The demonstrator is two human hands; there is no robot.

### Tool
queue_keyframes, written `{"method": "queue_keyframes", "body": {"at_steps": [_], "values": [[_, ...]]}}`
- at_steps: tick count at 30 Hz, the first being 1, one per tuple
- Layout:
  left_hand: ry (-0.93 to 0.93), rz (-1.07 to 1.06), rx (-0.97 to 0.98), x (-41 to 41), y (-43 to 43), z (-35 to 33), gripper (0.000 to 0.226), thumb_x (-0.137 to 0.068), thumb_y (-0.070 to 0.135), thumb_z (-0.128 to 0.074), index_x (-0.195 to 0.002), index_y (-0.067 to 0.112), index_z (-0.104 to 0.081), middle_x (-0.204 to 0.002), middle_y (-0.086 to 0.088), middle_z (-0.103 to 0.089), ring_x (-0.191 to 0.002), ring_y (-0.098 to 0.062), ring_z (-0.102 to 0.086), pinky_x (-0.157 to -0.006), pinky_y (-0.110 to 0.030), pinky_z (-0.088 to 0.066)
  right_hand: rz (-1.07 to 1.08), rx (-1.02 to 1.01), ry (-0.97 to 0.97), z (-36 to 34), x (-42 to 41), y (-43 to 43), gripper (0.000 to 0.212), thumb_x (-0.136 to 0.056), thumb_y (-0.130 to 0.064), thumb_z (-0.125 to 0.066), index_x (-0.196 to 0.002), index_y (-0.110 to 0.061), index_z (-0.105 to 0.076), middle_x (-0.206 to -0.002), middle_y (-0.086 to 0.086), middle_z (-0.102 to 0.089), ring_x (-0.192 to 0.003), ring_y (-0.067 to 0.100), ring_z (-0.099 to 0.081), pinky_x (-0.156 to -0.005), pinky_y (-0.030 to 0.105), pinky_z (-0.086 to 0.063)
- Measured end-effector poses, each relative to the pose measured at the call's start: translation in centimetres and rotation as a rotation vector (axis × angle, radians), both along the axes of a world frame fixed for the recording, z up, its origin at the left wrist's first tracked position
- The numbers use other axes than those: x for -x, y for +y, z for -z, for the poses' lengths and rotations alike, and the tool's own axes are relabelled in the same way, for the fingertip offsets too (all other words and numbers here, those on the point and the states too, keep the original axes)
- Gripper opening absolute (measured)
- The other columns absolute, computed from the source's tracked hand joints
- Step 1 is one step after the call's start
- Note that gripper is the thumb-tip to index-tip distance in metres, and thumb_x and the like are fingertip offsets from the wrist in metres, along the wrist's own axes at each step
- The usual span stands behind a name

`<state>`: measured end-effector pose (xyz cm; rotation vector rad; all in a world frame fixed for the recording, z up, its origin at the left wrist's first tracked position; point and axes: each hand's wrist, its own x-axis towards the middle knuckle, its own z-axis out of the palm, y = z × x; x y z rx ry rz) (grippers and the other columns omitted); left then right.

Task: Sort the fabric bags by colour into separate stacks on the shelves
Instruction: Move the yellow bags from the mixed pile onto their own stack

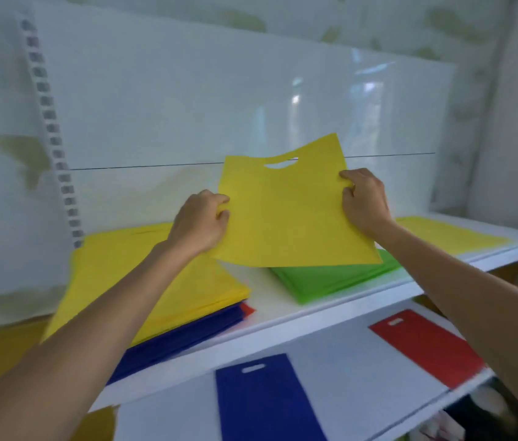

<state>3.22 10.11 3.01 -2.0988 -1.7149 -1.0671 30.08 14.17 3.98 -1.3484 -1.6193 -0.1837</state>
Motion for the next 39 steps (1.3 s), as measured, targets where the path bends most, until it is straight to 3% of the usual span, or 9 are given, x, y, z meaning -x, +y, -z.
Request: {"method": "queue_keyframes", "body": {"at_steps": [9, 17, 30, 39], "values": [[-0.112, 0.45, 0.111, -29.5, 2.5, 2.4, 0.041, -0.091, 0.018, -0.052, -0.131, 0.009, -0.052, -0.134, -0.012, -0.051, -0.123, -0.027, -0.046, -0.099, -0.028, -0.032, 0.403, 0.092, -0.02, 0.3, -28.7, -9.6, 0.044, -0.084, 0.004, -0.047, -0.126, -0.006, -0.057, -0.128, 0.016, -0.055, -0.112, 0.033, -0.053, -0.097, 0.029, -0.034], [-0.076, 0.653, 0.272, -47.1, 4.1, 7.2, 0.041, -0.094, 0.02, -0.049, -0.133, 0.007, -0.05, -0.136, -0.01, -0.049, -0.126, -0.025, -0.043, -0.102, -0.032, -0.033, 0.587, 0.206, 0.059, 3.3, -44.4, -13.2, 0.041, -0.088, -0.002, -0.046, -0.127, -0.007, -0.056, -0.13, 0.011, -0.054, -0.118, 0.028, -0.048, -0.092, 0.025, -0.035], [-0.048, 0.657, 0.316, -58.3, 17.0, 7.7, 0.039, -0.095, 0.016, -0.046, -0.133, 0.008, -0.049, -0.139, -0.009, -0.047, -0.128, -0.023, -0.042, -0.104, -0.03, -0.031, 0.553, 0.273, 0.157, 6.0, -55.9, -0.1, 0.04, -0.086, 0.001, -0.048, -0.125, -0.005, -0.059, -0.129, 0.014, -0.055, -0.114, 0.03, -0.052, -0.097, 0.033, -0.041], [-0.12, 0.522, 0.252, -57.9, 25.9, 6.6, 0.035, -0.091, 0.014, -0.052, -0.125, 0.011, -0.058, -0.129, -0.007, -0.056, -0.118, -0.022, -0.051, -0.098, -0.026, -0.035, 0.441, 0.308, 0.082, 5.6, -58.1, 13.9, 0.041, -0.084, -0.003, -0.048, -0.123, -0.009, -0.06, -0.127, 0.013, -0.059, -0.119, 0.03, -0.051, -0.1, 0.033, -0.038]]}}
